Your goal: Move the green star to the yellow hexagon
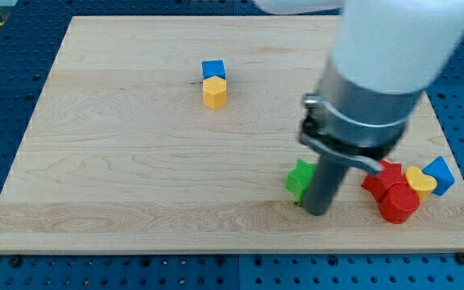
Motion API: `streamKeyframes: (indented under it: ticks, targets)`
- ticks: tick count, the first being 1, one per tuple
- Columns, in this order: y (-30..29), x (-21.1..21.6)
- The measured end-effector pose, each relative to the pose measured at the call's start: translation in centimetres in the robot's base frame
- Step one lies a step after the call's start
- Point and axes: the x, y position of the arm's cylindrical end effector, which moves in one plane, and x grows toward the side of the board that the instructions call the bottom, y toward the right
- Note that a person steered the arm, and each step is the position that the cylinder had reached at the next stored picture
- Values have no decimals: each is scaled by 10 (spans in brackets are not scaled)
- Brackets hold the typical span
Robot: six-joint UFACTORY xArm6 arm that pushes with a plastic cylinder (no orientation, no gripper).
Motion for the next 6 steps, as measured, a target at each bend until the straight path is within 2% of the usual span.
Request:
streamKeyframes:
  ticks: [1,2,4,5,6]
  targets:
    - [-52,-15]
    - [-55,-39]
    - [28,28]
    - [56,28]
    - [46,6]
